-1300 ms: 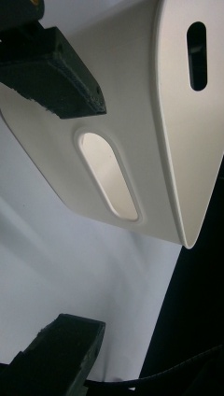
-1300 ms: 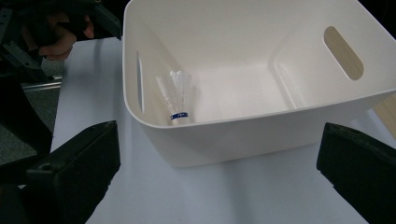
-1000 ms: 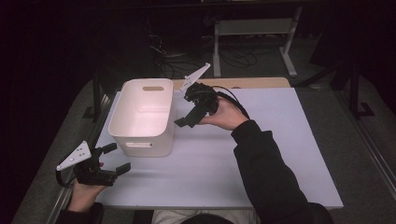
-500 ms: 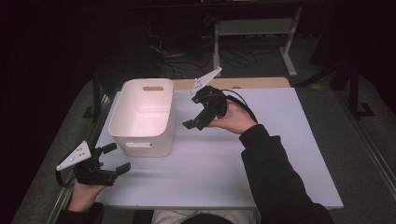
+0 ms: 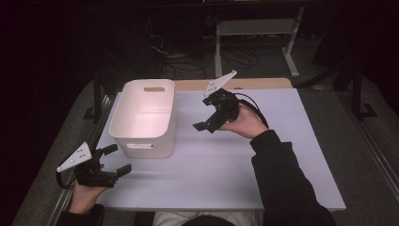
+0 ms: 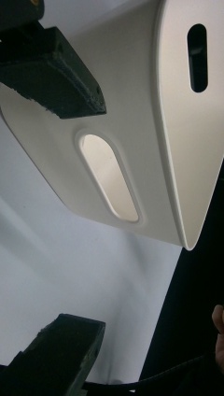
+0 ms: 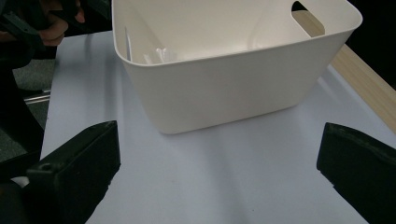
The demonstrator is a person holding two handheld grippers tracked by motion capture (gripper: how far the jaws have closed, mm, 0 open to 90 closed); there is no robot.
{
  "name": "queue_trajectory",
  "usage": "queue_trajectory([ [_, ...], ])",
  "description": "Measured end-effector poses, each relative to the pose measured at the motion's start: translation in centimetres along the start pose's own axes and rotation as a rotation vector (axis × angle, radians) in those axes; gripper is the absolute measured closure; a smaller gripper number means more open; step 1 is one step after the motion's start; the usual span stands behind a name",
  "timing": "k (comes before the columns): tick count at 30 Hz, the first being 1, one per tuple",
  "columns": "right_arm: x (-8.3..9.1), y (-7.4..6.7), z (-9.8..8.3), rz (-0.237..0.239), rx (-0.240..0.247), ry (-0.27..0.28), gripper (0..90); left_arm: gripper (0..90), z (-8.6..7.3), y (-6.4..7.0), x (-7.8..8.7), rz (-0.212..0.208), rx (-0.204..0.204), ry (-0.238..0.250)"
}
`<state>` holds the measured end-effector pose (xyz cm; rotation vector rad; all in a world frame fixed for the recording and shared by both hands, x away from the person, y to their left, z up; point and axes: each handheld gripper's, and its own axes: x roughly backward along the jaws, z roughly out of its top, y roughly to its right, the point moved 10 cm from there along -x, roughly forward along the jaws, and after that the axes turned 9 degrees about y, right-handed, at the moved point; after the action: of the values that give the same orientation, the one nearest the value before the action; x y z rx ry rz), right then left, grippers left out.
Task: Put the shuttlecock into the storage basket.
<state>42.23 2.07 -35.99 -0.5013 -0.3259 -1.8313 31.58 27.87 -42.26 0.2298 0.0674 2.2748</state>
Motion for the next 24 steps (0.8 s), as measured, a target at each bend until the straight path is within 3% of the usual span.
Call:
queue_trajectory([
  [24, 3.4, 1.6, -3.3, -0.052, -0.073, 0.036, 0.0, 0.0, 0.0, 0.0, 0.0, 0.001, 0.0, -0.001],
])
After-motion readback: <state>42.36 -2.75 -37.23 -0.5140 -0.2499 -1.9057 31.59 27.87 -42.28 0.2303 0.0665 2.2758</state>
